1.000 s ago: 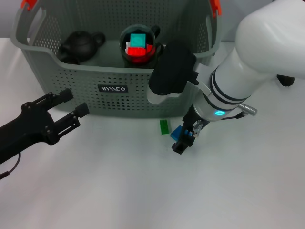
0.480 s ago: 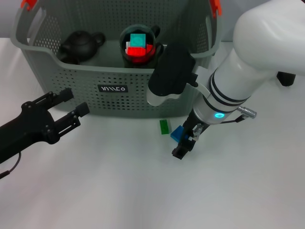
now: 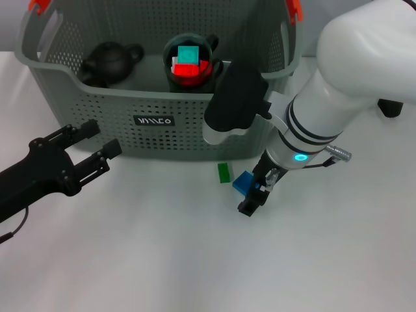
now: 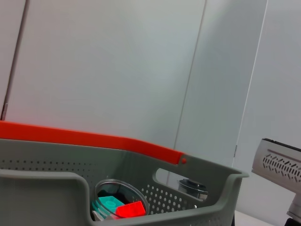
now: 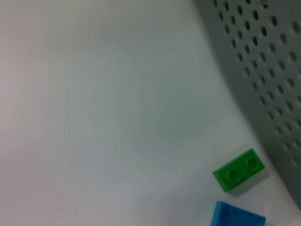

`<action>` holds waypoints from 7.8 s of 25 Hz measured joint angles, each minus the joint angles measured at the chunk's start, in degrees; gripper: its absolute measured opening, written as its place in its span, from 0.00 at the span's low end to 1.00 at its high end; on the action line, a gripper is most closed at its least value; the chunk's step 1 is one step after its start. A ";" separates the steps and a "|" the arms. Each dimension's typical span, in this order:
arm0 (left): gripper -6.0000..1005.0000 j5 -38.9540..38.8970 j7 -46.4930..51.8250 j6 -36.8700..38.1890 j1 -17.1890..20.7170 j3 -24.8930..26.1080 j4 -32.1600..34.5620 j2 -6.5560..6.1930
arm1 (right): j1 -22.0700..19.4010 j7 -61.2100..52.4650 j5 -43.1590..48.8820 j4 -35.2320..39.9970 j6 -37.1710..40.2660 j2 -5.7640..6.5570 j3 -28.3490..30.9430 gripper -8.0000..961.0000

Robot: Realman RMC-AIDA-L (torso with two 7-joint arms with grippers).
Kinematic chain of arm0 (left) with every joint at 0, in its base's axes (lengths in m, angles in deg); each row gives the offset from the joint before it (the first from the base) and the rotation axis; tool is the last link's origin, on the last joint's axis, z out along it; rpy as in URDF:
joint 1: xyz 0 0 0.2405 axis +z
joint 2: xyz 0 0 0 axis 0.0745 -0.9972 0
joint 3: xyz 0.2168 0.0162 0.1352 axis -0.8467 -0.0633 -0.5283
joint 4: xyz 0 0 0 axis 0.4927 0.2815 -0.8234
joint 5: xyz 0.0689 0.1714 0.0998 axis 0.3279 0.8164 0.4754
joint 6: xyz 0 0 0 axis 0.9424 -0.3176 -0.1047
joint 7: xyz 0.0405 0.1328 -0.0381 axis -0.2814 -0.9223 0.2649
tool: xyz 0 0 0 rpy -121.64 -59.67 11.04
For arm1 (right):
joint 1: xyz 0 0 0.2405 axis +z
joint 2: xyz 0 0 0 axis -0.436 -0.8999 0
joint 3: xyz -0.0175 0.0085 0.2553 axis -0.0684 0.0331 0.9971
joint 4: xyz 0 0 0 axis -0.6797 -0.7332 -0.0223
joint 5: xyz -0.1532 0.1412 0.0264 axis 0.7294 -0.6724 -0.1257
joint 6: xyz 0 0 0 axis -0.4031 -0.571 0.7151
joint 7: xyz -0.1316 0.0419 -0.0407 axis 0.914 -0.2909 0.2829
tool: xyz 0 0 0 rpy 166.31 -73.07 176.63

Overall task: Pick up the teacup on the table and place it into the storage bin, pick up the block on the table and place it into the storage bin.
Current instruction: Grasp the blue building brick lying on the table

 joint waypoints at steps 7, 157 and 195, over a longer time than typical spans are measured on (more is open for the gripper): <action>0.63 -0.08 0.00 -0.03 0.03 0.05 0.00 0.00 | 0.30 1.14 -2.60 -0.89 -0.35 -0.04 0.00 0.91; 0.63 -0.30 0.01 -1.15 0.11 -0.35 -0.09 0.00 | 1.75 -5.02 -4.98 -3.97 0.71 0.12 2.14 0.90; 0.63 -0.30 0.00 -1.06 -0.01 -0.35 -0.09 0.00 | 2.42 -5.51 -5.34 -4.09 0.75 0.14 0.13 0.58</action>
